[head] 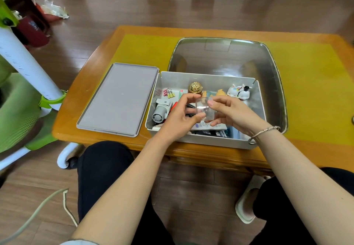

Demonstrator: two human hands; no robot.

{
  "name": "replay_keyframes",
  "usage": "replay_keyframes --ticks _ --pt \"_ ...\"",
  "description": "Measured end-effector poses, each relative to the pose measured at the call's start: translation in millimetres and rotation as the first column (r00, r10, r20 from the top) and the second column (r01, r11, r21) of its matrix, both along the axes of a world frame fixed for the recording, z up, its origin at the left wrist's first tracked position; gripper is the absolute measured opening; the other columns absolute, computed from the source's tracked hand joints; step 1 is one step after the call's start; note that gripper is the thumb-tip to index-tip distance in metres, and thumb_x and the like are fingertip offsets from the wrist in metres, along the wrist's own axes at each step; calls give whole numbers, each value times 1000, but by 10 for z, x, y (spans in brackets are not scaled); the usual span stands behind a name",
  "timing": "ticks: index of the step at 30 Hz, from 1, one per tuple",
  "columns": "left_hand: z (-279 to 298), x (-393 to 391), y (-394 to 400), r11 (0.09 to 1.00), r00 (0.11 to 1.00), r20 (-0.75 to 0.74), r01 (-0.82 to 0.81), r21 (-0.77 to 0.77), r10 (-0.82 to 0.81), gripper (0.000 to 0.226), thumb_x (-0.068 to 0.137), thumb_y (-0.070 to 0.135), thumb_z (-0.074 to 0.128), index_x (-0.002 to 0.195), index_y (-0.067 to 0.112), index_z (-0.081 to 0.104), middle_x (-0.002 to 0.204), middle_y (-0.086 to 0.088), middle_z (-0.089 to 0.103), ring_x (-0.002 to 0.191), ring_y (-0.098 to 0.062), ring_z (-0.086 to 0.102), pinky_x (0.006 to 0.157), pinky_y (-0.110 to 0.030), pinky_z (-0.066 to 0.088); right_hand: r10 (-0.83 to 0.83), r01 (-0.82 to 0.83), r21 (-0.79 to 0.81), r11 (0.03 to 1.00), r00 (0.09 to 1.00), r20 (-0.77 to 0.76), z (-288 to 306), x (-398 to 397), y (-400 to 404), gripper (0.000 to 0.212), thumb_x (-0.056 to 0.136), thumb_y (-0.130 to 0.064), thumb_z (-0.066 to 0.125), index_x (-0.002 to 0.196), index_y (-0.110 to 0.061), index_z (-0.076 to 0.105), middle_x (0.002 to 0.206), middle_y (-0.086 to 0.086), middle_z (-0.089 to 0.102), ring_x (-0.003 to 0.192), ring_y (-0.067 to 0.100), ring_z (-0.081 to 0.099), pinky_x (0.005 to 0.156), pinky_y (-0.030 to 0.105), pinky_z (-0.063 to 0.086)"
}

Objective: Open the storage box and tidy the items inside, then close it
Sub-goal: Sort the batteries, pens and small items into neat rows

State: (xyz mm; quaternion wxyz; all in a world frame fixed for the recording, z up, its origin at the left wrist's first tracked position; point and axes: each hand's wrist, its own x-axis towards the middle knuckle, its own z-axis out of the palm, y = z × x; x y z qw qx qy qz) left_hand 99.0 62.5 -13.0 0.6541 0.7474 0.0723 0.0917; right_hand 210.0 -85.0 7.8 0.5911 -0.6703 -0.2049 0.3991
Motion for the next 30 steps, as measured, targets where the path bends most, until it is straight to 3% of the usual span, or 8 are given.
replay_keyframes --ticks 5,10,14,17,22,25,27,30 --pt "-6 26 12 1000 1000 -27 -1 4 1 42 92 14 61 128 19 41 126 1 51 92 -20 67 77 -35 59 25 -20 -19 1000 954 298 23 -32 -64 39 78 -16 73 109 -31 57 110 4 61 87 11 69 70 24 56" --pt "4 35 42 997 998 -59 -34 -71 30 34 94 18 57 125 20 41 120 -3 54 93 -24 67 80 -38 58 25 -30 3 1000 885 464 37 -104 -63 50 73 3 75 102 -28 48 115 -6 52 99 2 62 73 17 54" --pt "-17 0 78 997 997 -43 -71 -21 70 51 87 16 67 128 30 39 126 3 49 98 -4 63 80 -20 54 -106 136 -25 990 866 489 -58 -61 -136 48 69 -7 81 94 -24 43 117 0 57 106 12 61 84 25 54" --pt "-26 -37 169 982 984 15 -176 75 176 63 80 7 73 130 30 42 125 15 43 107 13 53 82 -7 47 -101 192 -108 975 825 556 -115 42 -290 42 68 -18 82 89 -23 45 111 -5 61 103 7 62 81 17 52" --pt "-25 -78 420 914 922 92 -386 122 377 66 76 10 77 128 24 38 119 19 49 113 3 53 83 -5 44 -104 322 -192 927 714 693 -147 173 -488 28 68 -28 82 82 -24 58 120 -10 60 117 11 54 93 28 45" --pt "-63 -118 520 844 878 140 -479 242 458 74 76 16 77 136 25 35 125 15 47 112 14 45 84 2 37 -71 431 -241 870 593 802 -140 272 -563 29 70 -25 81 95 -29 65 142 -1 46 133 20 38 109 40 30" --pt "-102 -133 571 808 859 129 -511 293 496 71 78 20 76 138 24 38 132 11 46 118 6 43 89 -2 36 -9 439 -306 845 583 813 -127 315 -600 44 72 -22 80 113 -28 63 150 1 35 138 21 27 111 39 24" --pt "-137 -147 586 813 854 99 -518 265 511 62 80 20 75 131 23 39 128 9 48 113 1 49 78 3 37 -12 459 -287 841 546 838 -133 287 -623 43 76 -20 77 115 -26 61 142 0 43 132 22 37 106 37 30"
